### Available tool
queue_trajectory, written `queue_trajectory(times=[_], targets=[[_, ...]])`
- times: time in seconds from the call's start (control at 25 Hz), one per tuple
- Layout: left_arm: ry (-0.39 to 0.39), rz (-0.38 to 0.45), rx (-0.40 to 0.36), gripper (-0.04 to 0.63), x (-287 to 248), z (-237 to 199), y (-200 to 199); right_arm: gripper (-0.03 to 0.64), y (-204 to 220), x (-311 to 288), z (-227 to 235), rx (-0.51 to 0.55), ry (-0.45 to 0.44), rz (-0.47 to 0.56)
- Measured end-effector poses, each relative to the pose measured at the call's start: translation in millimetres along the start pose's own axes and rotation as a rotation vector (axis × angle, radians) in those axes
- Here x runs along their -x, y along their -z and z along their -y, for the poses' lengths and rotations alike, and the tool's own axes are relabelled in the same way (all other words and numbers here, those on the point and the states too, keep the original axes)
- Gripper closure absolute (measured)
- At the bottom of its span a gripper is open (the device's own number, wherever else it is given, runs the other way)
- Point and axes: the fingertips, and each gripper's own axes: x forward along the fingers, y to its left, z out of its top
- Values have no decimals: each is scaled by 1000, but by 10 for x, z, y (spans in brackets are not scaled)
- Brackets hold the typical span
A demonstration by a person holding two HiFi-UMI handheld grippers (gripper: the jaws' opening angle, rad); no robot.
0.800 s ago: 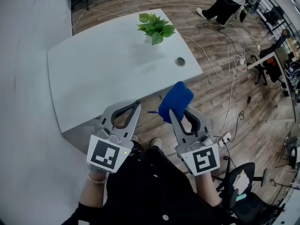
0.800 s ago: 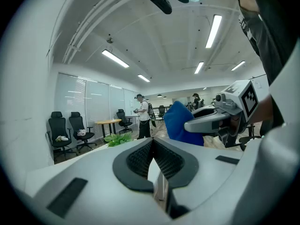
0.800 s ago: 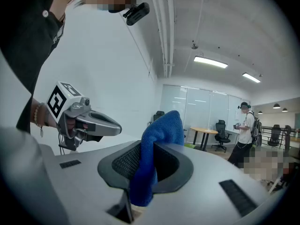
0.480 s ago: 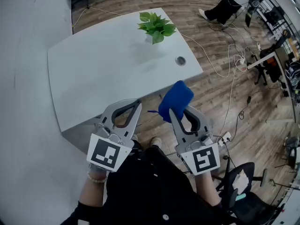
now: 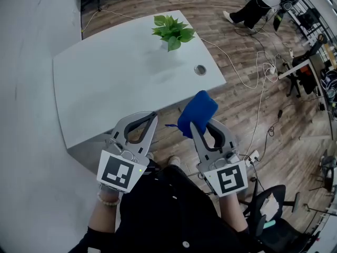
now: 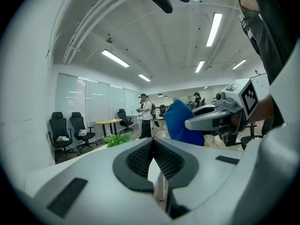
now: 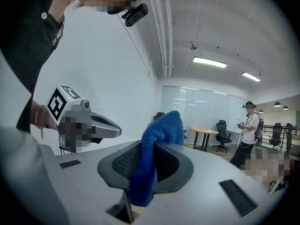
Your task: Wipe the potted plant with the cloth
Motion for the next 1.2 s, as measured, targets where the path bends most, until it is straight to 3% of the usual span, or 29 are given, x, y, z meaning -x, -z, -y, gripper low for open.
queue_trajectory(times=[0.36, 0.88, 1.2], targets=[[-62, 13, 4, 581, -222, 280, -135, 522, 73, 250, 388, -20, 0, 12], [-150, -2, -2, 581, -416, 782, -231, 522, 314, 726, 715, -25, -74, 49], [-156, -5, -15, 582, -508, 967, -258, 522, 375, 891, 928, -36, -47, 58]])
